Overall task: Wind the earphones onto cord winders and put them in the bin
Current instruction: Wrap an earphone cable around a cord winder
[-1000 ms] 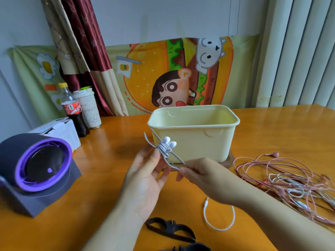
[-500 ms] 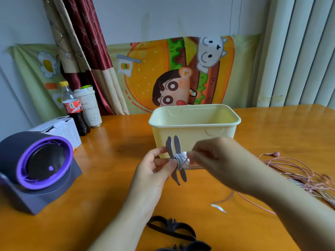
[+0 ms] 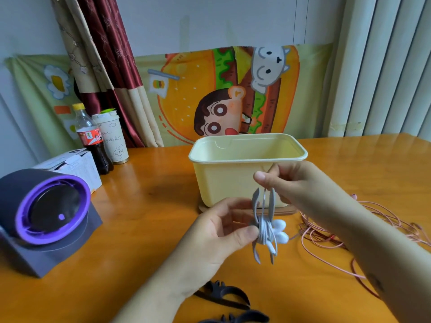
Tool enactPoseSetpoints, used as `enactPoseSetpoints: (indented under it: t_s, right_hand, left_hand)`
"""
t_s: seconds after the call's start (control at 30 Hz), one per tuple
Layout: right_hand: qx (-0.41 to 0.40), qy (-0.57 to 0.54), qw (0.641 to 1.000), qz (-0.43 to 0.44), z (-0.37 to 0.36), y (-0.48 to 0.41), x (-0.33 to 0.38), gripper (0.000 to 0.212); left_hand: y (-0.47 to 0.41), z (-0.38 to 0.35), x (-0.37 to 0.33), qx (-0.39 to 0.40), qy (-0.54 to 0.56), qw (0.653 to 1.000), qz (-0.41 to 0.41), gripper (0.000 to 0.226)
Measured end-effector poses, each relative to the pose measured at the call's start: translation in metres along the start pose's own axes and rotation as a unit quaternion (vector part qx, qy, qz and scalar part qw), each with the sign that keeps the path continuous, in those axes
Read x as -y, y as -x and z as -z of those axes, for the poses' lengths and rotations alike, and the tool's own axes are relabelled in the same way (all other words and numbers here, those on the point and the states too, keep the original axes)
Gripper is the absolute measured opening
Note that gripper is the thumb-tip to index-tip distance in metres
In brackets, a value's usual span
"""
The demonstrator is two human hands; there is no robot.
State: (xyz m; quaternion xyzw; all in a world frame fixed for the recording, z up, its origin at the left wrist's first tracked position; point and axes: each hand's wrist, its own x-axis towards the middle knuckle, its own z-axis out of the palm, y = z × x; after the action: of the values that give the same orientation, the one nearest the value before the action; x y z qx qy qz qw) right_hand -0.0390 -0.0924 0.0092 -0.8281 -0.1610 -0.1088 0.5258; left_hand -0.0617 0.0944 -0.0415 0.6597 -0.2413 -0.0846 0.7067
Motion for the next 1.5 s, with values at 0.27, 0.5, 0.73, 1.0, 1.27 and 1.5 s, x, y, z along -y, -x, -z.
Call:
enactPoseSetpoints:
  t_s: [0.27,0.5,0.73,1.0,1.27,1.5]
  right_hand:
    - [0.109,-0.123,0.983,-0.08,-0.042,0.004,-0.021,0.073]
    - [0.151,0.041,0.987,-0.026,-0.034,0.008,-0.006,0.028]
    - [0.242,0.092,0.966,-0.03,-0.01,0.008,0.011,0.021]
    - [0.255,0.152,0.955,-0.007,0.001,0.011,0.023,0.021]
    - [0.104,0.208,0.97,0.074,0.002,0.005,0.014,0.027]
    - [0.067,0.141,0.982,0.105,0.013,0.001,0.011,0.042]
  left_hand:
    - [-0.007,0.004,-0.005,-0.091,0.313,0.945,-0.002,0.059]
    - [-0.009,0.005,-0.006,-0.21,0.334,0.919,0.01,0.025]
    - [-0.01,0.007,-0.002,-0.221,0.305,0.926,0.013,0.03]
    - [-0.01,0.01,0.01,-0.211,0.161,0.964,0.012,0.036]
    - [-0.006,0.007,0.016,-0.072,-0.079,0.994,0.022,0.034]
    - [-0.003,0.013,0.008,0.008,-0.054,0.998,0.027,0.035]
